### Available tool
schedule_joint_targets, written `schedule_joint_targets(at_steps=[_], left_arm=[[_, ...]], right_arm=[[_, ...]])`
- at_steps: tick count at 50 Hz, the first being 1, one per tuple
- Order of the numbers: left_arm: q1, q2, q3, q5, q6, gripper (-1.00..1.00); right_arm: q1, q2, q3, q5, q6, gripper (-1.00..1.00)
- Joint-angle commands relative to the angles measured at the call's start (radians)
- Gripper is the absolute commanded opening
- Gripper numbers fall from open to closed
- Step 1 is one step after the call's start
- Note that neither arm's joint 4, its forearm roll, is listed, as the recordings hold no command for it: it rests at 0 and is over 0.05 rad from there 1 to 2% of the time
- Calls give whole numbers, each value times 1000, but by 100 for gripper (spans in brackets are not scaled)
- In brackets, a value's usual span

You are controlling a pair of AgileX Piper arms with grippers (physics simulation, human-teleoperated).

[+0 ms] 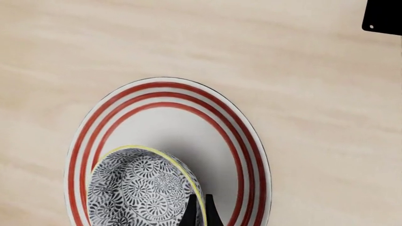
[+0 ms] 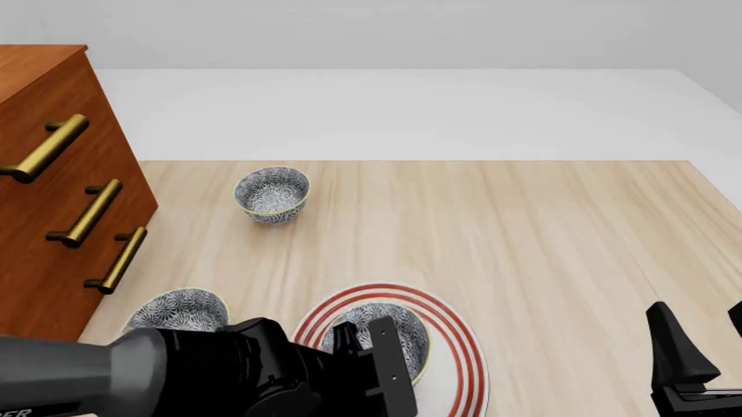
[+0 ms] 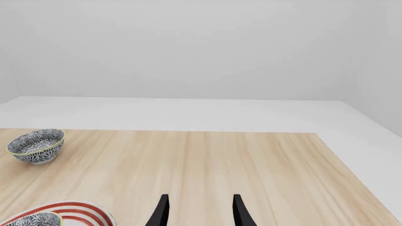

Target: Pick up the bowl and put it in the middle on the plate.

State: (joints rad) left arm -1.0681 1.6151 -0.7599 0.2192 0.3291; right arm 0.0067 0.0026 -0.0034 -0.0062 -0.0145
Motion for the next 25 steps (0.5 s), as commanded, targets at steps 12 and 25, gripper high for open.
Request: schedule_joint_targets(at_steps=[12, 25], left_arm=[[-8, -7, -4, 7, 3, -100], [-15, -30, -13, 11, -8, 100]], right_arm=[[0, 0, 1, -1, 0, 100], [0, 0, 1, -1, 0, 100]])
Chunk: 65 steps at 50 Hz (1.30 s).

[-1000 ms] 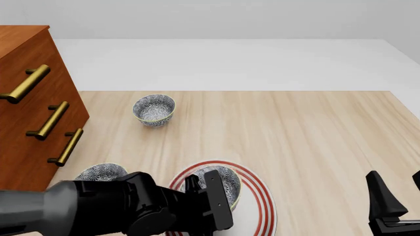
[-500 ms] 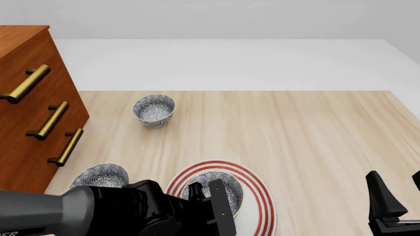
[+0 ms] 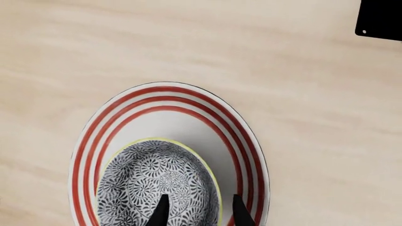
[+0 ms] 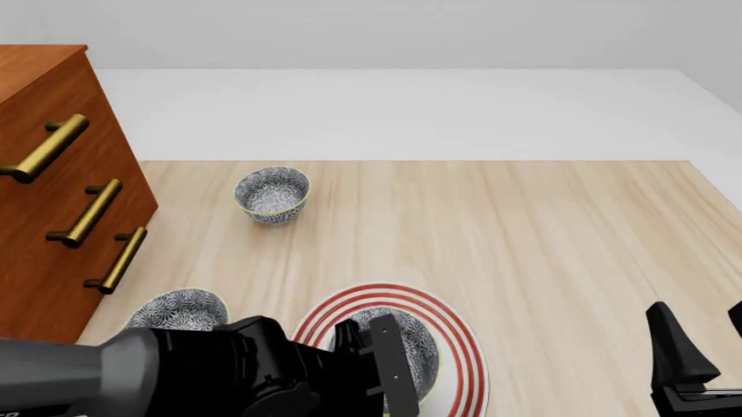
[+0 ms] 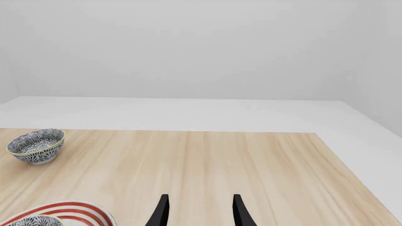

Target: Pick up the bowl and put it in the middle on the plate.

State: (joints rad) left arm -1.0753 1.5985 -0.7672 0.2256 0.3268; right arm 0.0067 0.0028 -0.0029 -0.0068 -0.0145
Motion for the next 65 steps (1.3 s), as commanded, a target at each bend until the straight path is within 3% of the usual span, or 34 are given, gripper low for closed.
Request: schedule_joint_targets(at_steps=[1, 25, 41, 44, 50, 57, 61, 65], left_arm=[[-6, -18, -4, 5, -4, 100], [22, -176, -18, 86, -15, 100], [100, -317, 99, -41, -116, 100], [127, -335, 146, -88, -75, 100], [188, -442, 206, -146, -74, 100], [232, -522, 265, -205, -135, 100], [236, -510, 312, -267, -138, 100], [291, -594, 355, -297, -117, 100]], right_arm=[[0, 0, 0, 0, 0, 100], [0, 0, 0, 0, 0, 100], [0, 0, 0, 0, 0, 100], [0, 0, 0, 0, 0, 100], [0, 0, 0, 0, 0, 100], [0, 0, 0, 0, 0, 100], [0, 0, 0, 0, 0, 100], [0, 0, 0, 0, 0, 100]])
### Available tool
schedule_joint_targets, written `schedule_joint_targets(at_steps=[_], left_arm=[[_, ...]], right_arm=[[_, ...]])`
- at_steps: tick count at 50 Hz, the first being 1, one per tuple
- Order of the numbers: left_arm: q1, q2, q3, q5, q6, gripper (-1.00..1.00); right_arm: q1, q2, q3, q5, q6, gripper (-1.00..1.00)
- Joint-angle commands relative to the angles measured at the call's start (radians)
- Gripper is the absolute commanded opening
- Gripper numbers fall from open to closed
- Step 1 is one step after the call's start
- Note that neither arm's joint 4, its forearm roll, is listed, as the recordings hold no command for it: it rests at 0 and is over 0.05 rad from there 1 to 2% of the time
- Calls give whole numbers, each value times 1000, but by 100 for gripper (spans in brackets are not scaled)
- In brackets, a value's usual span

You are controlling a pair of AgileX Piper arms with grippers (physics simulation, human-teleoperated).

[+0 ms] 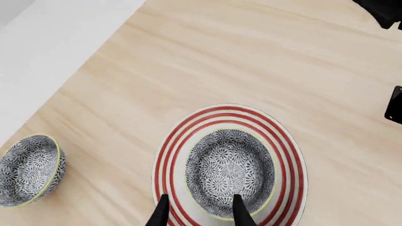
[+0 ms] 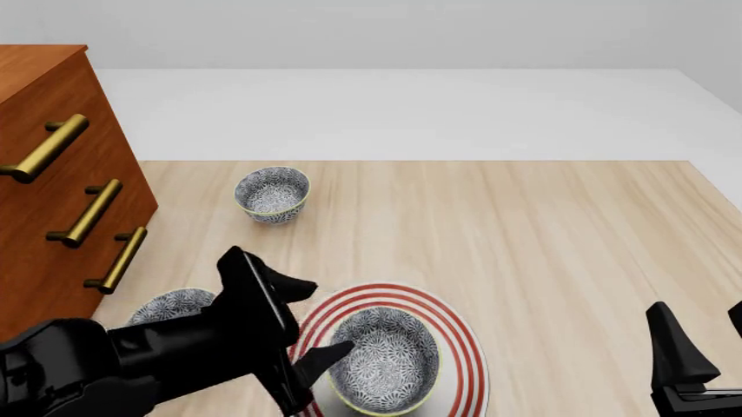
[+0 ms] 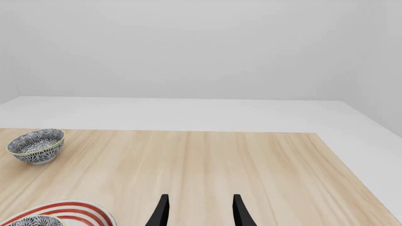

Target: Pick up the bowl and put it in the middle on the plate.

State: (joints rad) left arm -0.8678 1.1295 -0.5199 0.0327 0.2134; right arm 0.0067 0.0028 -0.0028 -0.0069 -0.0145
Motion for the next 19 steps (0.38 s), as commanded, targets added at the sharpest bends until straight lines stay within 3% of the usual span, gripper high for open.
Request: schedule_joint_targets(at_steps=[1, 12, 19], left_arm=[[108, -156, 129, -115, -12, 100], [246, -327, 320, -245, -44, 100], [335, -450, 365, -225, -45, 100]], right_arm=[[0, 0, 0, 0, 0, 100], [0, 0, 0, 0, 0, 100], [0, 0, 0, 0, 0, 100]])
